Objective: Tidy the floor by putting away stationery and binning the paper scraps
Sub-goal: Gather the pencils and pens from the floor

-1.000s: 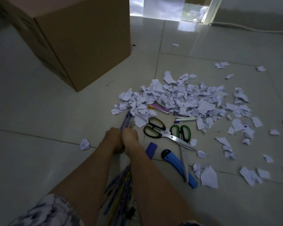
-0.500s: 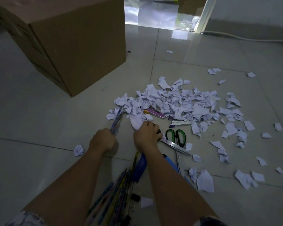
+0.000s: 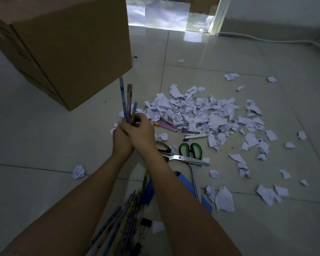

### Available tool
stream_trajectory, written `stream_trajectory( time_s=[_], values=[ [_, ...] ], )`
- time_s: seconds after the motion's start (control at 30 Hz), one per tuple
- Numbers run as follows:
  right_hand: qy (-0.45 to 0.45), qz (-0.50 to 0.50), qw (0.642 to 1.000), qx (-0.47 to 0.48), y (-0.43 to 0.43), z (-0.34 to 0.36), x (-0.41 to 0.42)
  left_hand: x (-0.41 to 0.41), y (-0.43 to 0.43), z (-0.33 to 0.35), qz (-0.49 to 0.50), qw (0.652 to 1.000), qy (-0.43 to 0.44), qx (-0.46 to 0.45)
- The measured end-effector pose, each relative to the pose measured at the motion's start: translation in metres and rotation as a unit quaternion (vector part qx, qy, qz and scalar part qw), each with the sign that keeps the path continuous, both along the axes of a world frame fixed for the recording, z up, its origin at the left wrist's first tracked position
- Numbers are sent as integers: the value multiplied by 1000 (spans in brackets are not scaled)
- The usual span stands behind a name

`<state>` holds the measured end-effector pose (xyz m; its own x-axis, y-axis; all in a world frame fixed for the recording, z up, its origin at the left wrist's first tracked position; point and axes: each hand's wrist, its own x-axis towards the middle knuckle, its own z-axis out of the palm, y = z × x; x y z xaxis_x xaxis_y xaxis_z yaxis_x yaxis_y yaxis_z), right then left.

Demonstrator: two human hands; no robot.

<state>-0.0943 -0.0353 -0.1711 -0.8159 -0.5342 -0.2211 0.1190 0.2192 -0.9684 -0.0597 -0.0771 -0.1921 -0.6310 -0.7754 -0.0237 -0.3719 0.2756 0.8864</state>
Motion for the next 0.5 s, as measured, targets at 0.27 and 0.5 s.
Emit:
stream_trajectory(
  time_s=[0.27, 0.5],
  values=[
    [-23, 32, 999, 36, 12, -17, 20, 20, 7, -24, -49, 996, -62, -35],
    [-15, -5, 987, 160, 65, -26, 25, 59, -9, -16, -25, 971, -224, 78]
  ],
)
